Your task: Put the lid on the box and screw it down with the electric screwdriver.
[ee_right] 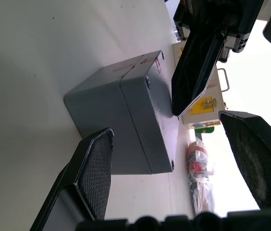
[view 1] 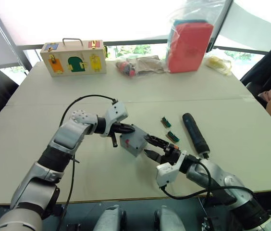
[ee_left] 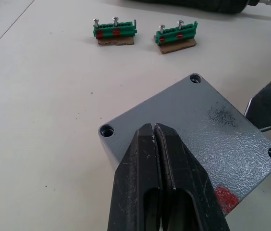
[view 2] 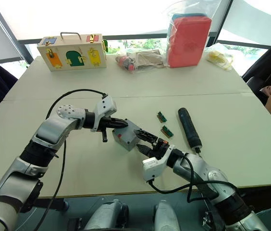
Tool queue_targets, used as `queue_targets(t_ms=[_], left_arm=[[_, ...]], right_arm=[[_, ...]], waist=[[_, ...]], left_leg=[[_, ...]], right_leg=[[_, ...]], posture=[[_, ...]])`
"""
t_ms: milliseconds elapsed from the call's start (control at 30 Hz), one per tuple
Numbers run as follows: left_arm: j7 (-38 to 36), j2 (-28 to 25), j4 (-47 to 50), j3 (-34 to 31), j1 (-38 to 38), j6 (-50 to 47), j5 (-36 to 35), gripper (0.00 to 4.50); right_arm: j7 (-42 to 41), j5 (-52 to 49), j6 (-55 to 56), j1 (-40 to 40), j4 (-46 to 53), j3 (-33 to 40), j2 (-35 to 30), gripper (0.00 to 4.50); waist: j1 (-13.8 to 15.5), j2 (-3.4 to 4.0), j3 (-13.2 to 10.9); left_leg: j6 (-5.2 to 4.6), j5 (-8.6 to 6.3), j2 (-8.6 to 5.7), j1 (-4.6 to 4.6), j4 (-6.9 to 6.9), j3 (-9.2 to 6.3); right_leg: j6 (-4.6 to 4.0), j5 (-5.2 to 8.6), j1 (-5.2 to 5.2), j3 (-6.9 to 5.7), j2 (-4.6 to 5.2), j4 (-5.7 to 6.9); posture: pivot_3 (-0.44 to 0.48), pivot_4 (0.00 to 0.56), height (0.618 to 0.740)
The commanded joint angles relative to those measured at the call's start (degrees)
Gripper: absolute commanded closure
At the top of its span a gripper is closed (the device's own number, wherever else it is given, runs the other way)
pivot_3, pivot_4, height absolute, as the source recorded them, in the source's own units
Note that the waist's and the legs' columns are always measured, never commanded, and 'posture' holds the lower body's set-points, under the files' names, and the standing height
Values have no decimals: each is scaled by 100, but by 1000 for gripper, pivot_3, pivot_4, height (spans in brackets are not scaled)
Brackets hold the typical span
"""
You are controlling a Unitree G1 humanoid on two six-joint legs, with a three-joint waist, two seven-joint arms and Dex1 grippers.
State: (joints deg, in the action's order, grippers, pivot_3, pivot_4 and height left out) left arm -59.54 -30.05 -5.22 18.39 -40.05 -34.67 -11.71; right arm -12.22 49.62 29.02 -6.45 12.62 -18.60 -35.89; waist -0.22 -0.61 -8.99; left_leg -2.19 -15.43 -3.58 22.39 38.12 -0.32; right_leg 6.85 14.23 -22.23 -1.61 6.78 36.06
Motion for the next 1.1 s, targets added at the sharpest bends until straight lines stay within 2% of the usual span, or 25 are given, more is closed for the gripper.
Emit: queue_targets(t_ms=[33, 200, 300, 433, 467, 500, 567, 700, 800, 933, 1100], left_arm=[[-19, 79, -214, 115, 283, -59, 60, 4500], [93, 187, 143, -931, 133, -544, -769, 4500], [618, 465, 419, -1944, 54, -1445, -1630, 4500], [1272, 653, 629, -2613, 206, -1909, -2009, 4500], [1344, 637, 632, -2604, 295, -1835, -1948, 4500], [1393, 628, 627, -2565, 372, -1755, -1894, 4500], [1518, 701, 499, -2481, 512, -1502, -1767, 4500], [1714, 834, 99, -2050, 778, -941, -1310, 4500], [1727, 893, 52, -1852, 862, -873, -1222, 4500], [1695, 867, 32, -1597, 986, -736, -1064, 4500], [1390, 752, 224, -1415, 1282, -809, -1162, 4500]], right_arm=[[-180, -362, -136, 239, 543, 328, -79, 849], [-568, -1717, -828, 761, 1059, 900, 219, 849], [-867, -3158, -2011, 840, 1431, 1209, 910, 1373], [-1187, -4127, -3450, 705, 1775, 1340, 1534, 3040], [-1295, -4343, -3851, 699, 1841, 1309, 1623, 3275], [-1372, -4496, -4171, 694, 1897, 1286, 1672, 3863], [-1465, -4822, -4948, 636, 2022, 1321, 1779, 4467], [-1689, -5446, -6428, 487, 2366, 1393, 1731, 4467], [-1962, -5727, -7063, 471, 2467, 1303, 1451, 4467], [-2320, -5901, -7225, 457, 2276, 1125, 992, 4467], [-2431, -5854, -7039, -130, 1608, 620, 1049, 4467]], waist=[[32, 1, 1], [87, -8, -8], [85, -16, -17], [83, -15, -19], [83, -15, -19], [86, -14, -19], [95, -13, -19], [104, -12, -20], [104, -12, -20], [94, -11, -19], [47, -8, -19]], left_leg=[[0, 0, 0, 0, 0, 0], [1, 0, 2, 11, 0, -1], [1, 0, 3, 17, -1, -1], [3, -1, 9, 25, -1, -6], [4, -1, 9, 25, -1, -6], [7, -3, 9, 24, -1, -6], [11, -3, 8, 24, -2, -6], [23, -10, 6, 26, -2, -6], [29, -16, 6, 29, -5, -7], [33, -14, 6, 84, -3, -6], [40, -9, 10, 95, -4, -7]], right_leg=[[0, 0, 0, 0, 0, 0], [-1, 0, -7, 1, 1, 0], [-1, 0, -14, 1, 1, 1], [-1, -1, -24, -2, 0, 2], [-1, -1, -24, -2, 0, 1], [-1, -1, -25, -2, 0, 1], [-1, -1, -30, -2, 0, 1], [-5, -4, -49, -2, 3, 0], [-5, -4, -54, -1, 3, -1], [-10, -9, -96, 0, 4, 4], [-11, -10, -108, -2, 0, 7]], posture=[[0, 150, 740], [0, 150, 740], [0, 150, 740], [0, 150, 740], [0, 150, 740], [0, 150, 740], [0, 150, 740], [0, 150, 740], [0, 150, 740], [0, 150, 740], [0, 150, 740]])
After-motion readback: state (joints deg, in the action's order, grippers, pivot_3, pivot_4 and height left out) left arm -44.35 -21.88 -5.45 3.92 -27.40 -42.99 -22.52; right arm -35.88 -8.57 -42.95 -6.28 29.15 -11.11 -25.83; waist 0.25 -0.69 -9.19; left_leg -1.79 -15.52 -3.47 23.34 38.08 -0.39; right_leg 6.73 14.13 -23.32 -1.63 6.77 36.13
